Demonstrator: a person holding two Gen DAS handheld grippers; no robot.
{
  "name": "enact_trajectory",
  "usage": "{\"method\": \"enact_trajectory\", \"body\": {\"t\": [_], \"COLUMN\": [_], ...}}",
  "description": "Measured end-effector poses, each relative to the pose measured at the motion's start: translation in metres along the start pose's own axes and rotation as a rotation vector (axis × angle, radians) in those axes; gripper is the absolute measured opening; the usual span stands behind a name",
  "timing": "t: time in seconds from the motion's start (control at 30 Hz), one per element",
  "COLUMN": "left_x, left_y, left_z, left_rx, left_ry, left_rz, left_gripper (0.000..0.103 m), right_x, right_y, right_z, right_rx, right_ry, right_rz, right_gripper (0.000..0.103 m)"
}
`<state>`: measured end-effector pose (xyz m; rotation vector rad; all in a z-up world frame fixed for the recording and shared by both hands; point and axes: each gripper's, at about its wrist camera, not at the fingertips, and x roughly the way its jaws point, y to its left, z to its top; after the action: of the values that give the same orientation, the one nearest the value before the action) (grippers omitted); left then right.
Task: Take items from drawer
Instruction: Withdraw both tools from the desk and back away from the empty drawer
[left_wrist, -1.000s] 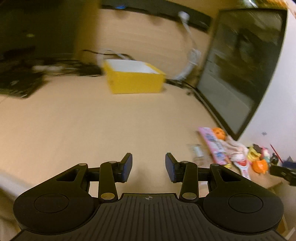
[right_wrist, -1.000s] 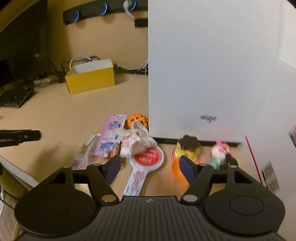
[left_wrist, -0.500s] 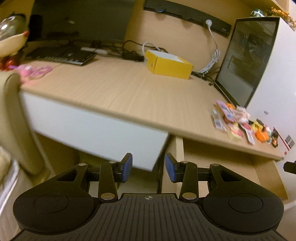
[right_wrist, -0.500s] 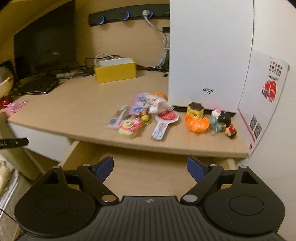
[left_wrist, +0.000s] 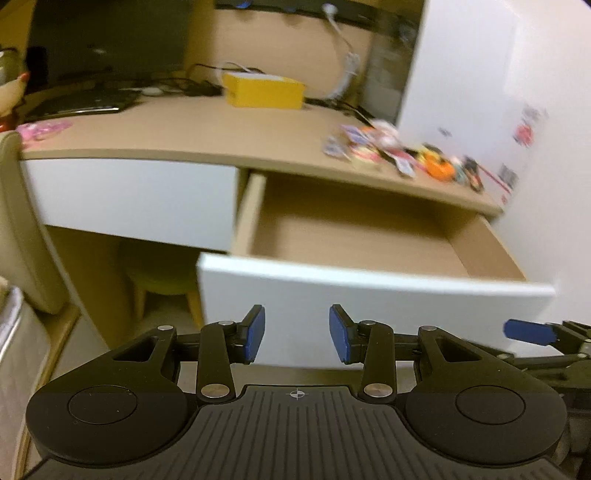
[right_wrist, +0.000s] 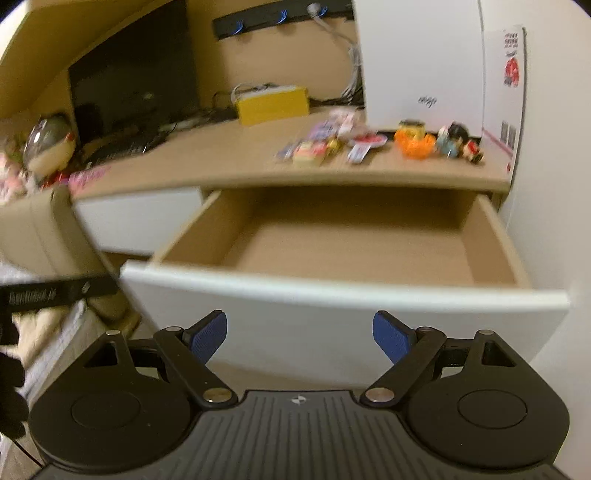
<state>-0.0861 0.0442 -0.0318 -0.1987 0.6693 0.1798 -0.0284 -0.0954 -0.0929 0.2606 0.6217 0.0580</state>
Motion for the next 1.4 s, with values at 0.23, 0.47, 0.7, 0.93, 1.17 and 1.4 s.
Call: {"method": "enact_trajectory", "body": {"t": [0.23,0.47,0.7,0.93,1.17,1.4], "left_x": [0.022,0.044,0.064,0.076,0.09,0.119], "left_y": [-0.031,-0.046,-0.052,-0.051,-0.047,-0.046], "left_z": [-0.017,-0.015,-0.011,-0.003,0.006,0.024], "left_rx": [0.061,0.081,0.093,0.083,0.068,0.085], "left_ry": [-0.004,-0.002,0.017,0.021,0.01,0.016], "left_rz": [-0.019,-0.033,-0.035,-0.031,-0.036,-0.047], "left_gripper": [0.042,0.042,0.042,0.042,0.042,0.042], "right_x": [0.007,0.019,0.037,0.05,0.069,0.095], "right_y": [-0.017,-0.043,-0.048,-0.057,-0.062,-0.067], "right_z": [-0.029,-0.029,-0.021,-0.013,-0.003,0.015], "right_rx": [0.019,0.062,0.051,0.073,0.081,0.086], "right_ry": [0.022,0.016,0.008,0.012,0.021,0.016], "right_rz": [-0.14,-0.244,-0.276,-0.279,-0.274,-0.279], "right_gripper": [0.087,0.087,0.087,0.087,0.087,0.087]}}
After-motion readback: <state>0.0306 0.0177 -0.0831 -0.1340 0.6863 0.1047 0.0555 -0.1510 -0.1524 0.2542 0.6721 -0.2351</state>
